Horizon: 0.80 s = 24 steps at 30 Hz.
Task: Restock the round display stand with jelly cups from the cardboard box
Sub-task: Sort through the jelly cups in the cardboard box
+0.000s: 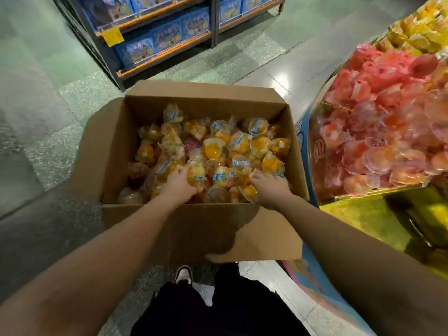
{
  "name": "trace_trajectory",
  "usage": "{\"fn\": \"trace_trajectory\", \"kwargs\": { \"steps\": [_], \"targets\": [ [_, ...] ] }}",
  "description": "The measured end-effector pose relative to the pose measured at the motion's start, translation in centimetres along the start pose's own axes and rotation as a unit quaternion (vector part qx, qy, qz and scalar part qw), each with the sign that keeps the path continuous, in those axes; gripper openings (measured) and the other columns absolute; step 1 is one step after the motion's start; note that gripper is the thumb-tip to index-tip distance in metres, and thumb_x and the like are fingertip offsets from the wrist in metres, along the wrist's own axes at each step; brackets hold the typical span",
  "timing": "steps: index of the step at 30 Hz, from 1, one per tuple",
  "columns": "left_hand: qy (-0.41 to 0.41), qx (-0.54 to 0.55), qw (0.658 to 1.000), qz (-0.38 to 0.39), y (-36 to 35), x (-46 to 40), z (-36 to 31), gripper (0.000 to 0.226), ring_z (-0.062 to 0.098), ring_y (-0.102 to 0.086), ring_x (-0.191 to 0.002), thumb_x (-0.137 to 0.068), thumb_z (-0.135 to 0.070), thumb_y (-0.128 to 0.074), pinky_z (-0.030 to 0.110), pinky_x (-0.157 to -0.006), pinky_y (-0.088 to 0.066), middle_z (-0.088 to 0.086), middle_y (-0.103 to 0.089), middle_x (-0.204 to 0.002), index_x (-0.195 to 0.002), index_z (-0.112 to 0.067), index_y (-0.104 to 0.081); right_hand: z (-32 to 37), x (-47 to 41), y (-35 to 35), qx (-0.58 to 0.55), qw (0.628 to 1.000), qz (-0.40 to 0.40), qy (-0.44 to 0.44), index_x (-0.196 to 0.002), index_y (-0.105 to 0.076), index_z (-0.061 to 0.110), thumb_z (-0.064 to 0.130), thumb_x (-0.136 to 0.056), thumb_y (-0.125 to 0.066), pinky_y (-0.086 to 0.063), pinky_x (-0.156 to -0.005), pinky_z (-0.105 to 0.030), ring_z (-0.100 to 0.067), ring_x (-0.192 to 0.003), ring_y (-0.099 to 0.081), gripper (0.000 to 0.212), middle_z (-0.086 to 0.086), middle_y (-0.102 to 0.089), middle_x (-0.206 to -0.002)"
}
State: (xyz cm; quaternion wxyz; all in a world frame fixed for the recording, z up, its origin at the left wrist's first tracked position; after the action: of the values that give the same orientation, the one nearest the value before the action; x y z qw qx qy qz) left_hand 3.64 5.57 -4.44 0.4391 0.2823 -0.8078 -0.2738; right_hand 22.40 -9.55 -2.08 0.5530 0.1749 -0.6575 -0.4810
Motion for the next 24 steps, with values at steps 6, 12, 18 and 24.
{"fn": "trace_trajectory", "kwargs": {
  "steps": [6, 12, 18, 24],
  "targets": [
    [0.015, -0.064, 0.995, -0.069, -0.6, -1.5, -0.4, 0.072, 0.029, -0.037, -0.137, -0.097, -0.029, -0.059, 0.047, -0.112, -0.033, 0.01, -0.04, -0.148, -0.157, -0.031, -0.017, 0.9, -3.4, -1.5, 0.13, 0.984, 0.077, 0.092, -0.15, -0.038, 0.026, 0.02, -0.099, -0.051, -0.017, -0.118, -0.055, -0.036, -0.148, -0.018, 0.053, -0.006, -0.033, -0.156],
    [0.017, -0.132, 0.985, -0.11, -1.1, -2.5, -0.2, 0.072, 0.03, -0.049, -0.125, -0.098, -0.03, -0.056, 0.05, -0.106, -0.037, 0.007, -0.055, -0.137, -0.158, -0.031, -0.016, 1.3, -4.2, -1.6, 0.223, 0.964, 0.041, 0.14, -0.149, -0.038, 0.023, 0.023, -0.1, -0.051, -0.021, -0.117, -0.051, -0.033, -0.148, -0.02, 0.05, -0.006, -0.038, -0.153],
    [0.003, -0.171, 0.974, -0.148, -0.2, -2.4, -1.5, 0.056, 0.032, -0.048, -0.12, -0.103, -0.029, -0.045, 0.047, -0.102, -0.037, 0.012, -0.054, -0.13, -0.156, -0.033, -0.025, 1.2, -4.0, -2.1, 0.248, 0.955, 0.013, 0.161, -0.15, -0.036, 0.02, 0.023, -0.099, -0.053, -0.019, -0.118, -0.05, -0.031, -0.148, -0.02, 0.053, -0.005, -0.039, -0.153],
    [0.045, 0.141, 0.973, -0.175, 1.4, 0.8, -3.3, 0.052, 0.026, -0.051, -0.127, -0.102, -0.036, -0.05, 0.048, -0.103, -0.047, 0.006, -0.047, -0.146, -0.151, -0.032, -0.035, -0.5, -4.1, -0.4, 0.156, 0.973, -0.015, 0.167, -0.15, -0.037, 0.021, 0.025, -0.091, -0.065, -0.026, -0.115, -0.048, -0.029, -0.143, -0.027, 0.065, -0.004, -0.037, -0.154]
  ]
}}
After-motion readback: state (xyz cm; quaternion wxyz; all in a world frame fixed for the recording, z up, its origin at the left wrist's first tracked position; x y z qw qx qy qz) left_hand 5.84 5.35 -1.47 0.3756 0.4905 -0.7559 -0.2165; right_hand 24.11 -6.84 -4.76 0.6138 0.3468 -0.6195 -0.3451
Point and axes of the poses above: each hand's wrist, its own x-axis away from the middle knuckle, its own y-axis out of the back of the hand, z = x × y, the point moved 8 cm from there along -x, towards the middle knuckle
